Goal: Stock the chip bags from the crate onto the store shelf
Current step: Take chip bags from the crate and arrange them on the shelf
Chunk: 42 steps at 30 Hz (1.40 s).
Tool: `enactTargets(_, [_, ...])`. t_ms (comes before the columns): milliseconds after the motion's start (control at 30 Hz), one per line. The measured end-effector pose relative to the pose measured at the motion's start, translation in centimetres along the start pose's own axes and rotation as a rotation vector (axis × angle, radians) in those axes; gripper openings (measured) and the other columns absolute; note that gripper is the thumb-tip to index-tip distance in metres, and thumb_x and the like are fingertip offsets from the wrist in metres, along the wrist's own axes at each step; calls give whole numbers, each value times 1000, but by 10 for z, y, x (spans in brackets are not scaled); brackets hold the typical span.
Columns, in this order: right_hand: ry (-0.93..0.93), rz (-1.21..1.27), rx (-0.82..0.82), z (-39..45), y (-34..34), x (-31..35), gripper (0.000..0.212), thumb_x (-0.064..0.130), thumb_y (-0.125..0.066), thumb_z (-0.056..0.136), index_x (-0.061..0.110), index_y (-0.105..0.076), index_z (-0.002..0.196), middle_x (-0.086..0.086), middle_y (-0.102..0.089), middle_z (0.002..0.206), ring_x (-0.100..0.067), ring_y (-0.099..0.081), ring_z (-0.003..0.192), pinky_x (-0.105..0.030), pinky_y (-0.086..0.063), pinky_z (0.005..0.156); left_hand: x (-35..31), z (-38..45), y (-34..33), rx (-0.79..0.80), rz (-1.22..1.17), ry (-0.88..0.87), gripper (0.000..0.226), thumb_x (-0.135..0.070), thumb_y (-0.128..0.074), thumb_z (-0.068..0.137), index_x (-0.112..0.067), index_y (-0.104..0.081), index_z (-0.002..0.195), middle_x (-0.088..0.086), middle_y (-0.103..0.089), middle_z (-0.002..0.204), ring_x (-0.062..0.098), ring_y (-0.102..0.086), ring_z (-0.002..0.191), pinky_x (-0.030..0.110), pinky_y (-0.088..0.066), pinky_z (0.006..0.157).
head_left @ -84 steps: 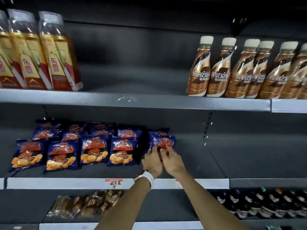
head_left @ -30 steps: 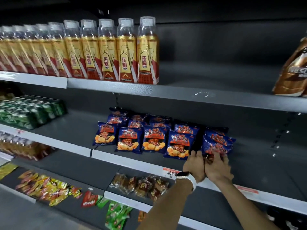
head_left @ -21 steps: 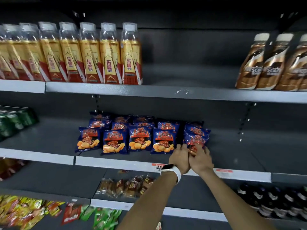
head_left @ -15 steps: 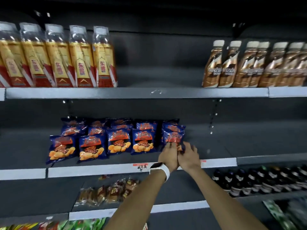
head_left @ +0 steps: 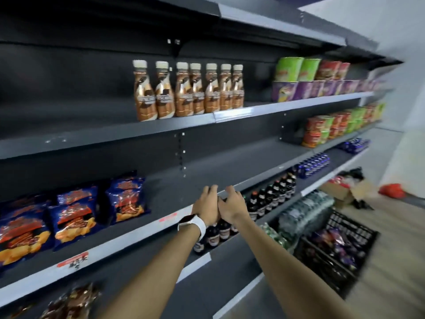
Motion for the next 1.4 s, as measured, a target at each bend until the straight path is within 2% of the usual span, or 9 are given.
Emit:
enactTargets(100, [-49,3,-59,2,55,-45,49,29,-51,98,11,-41,142,-16,-50,136,-32,-52,121,-34,-42,88,-61,10,-36,51,-27,-71,41,-18,-49,92,-21,-41,133,6,-47,129,32,-54,114,45,-47,91])
enactTargets(200, [-105,18,-149,1,112,-91,49,31,-53,96,11,-44,140,-17,-53,136,-32,-52,123,-37,-43,96,-127,16,-73,100,-62,-154,40,-17,-52,89,-19,-45,129,8,-48,129,33,-56,114,46,-48,91])
enactTargets(300, [-146,24,-242,-3,169,-138,44,30,-54,93,10,-49,132,-18,-58,130,-35,-55,121,-37,-44,95,-191,19,-111,108,-84,-218,36,-19,-50,90,-19,-48,126,8,-50,128,32,-56,115,46,-47,91])
enactTargets(533, [-222,13,-349,-9,275,-241,43,30,-55,90,8,-52,126,-17,-63,123,-35,-59,112,-40,-48,91,-316,28,-204,190,-134,-351,44,-13,-51,90,-16,-46,134,11,-48,134,33,-53,118,44,-47,93])
enactTargets(667, [-279,-8,-383,-11,315,-290,35,29,-55,89,6,-54,115,-19,-65,114,-36,-61,104,-36,-46,82,-369,27,-243,251,-141,-407,43,-7,-48,92,-11,-46,134,15,-47,134,34,-50,122,41,-43,95])
enactTargets(767, [-302,-19,-409,-9,336,-318,41,31,-55,91,4,-53,122,-21,-64,118,-37,-61,107,-38,-46,84,-395,29,-269,298,-121,-441,48,-6,-51,90,-13,-43,137,13,-46,135,34,-50,123,41,-43,97])
enactTargets(833, [-313,-27,-423,-6,347,-333,43,32,-55,92,4,-52,125,-21,-63,121,-36,-61,108,-37,-46,84,-407,35,-283,300,-105,-448,45,-9,-49,90,-20,-44,133,11,-48,129,37,-54,115,48,-48,90])
enactTargets(967, [-328,-18,-427,10,359,-364,37,28,-57,93,4,-53,121,-20,-66,119,-35,-62,106,-38,-50,88,-426,46,-312,299,15,-533,37,-11,-44,93,-23,-44,129,8,-47,127,36,-57,109,47,-49,81])
enactTargets(1400, [-445,-23,-359,148,359,-460,39,28,-58,92,7,-53,123,-17,-66,119,-34,-62,109,-41,-50,92,-426,177,-430,495,-24,-457,51,-5,-55,83,-20,-43,130,9,-49,123,35,-56,113,48,-50,89])
Point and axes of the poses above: each hand's wrist, its own z-axis towards the middle knuckle, its own y-axis out of the back of the hand, x = y × z, the point moved 2 cm from there along z, towards the middle knuckle
